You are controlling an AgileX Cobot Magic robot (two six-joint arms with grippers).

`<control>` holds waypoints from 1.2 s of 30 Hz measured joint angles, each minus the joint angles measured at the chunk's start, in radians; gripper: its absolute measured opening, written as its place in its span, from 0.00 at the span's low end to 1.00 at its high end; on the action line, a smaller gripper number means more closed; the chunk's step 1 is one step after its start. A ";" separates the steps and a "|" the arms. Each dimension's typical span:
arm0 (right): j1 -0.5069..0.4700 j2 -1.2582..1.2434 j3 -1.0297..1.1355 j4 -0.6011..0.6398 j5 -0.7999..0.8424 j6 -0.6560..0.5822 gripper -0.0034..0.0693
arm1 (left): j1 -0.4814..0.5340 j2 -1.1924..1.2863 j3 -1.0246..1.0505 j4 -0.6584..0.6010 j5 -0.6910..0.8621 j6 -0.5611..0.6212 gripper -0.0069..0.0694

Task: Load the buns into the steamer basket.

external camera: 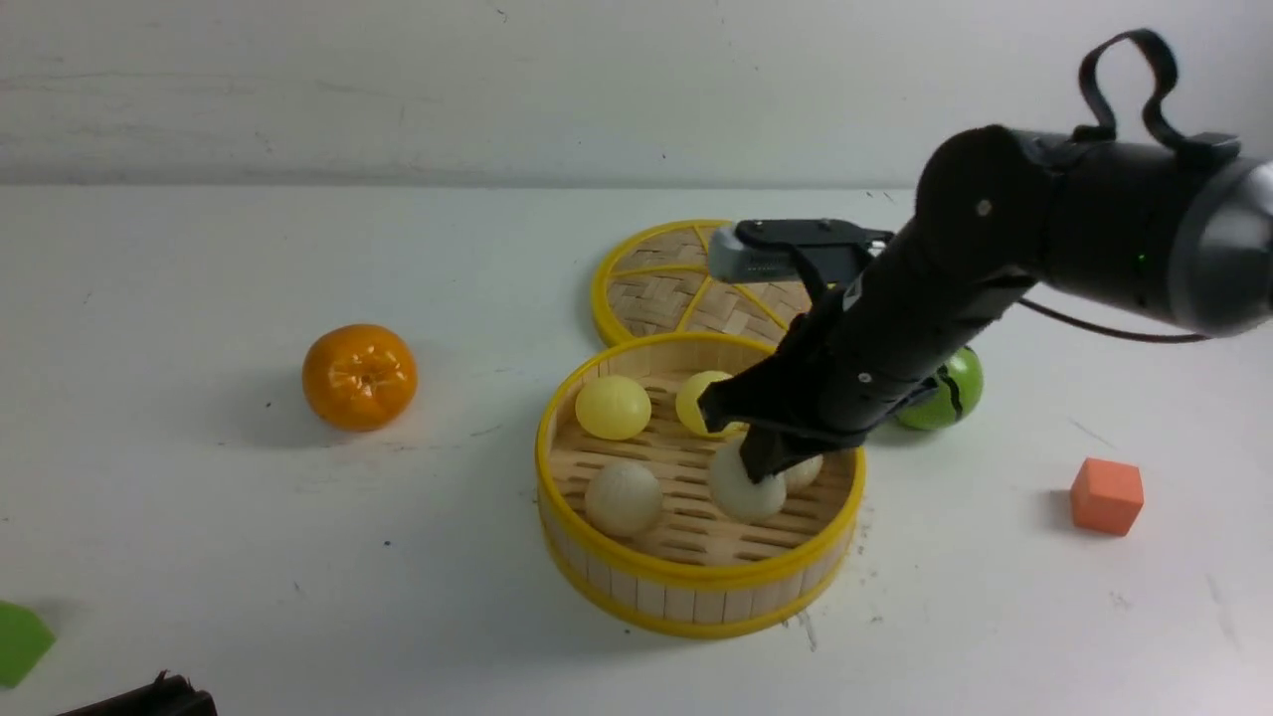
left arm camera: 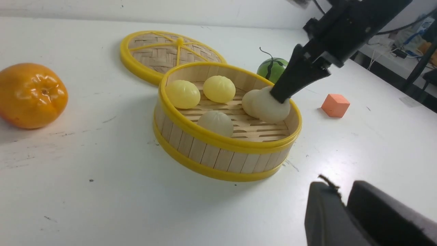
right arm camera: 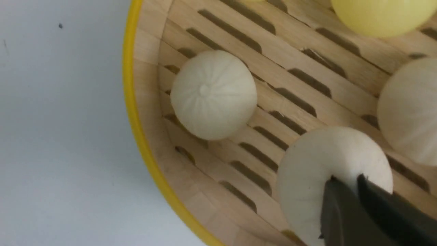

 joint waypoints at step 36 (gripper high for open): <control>0.048 -0.701 0.296 -0.134 0.334 0.252 0.02 | 0.000 0.000 0.000 0.000 0.000 0.000 0.26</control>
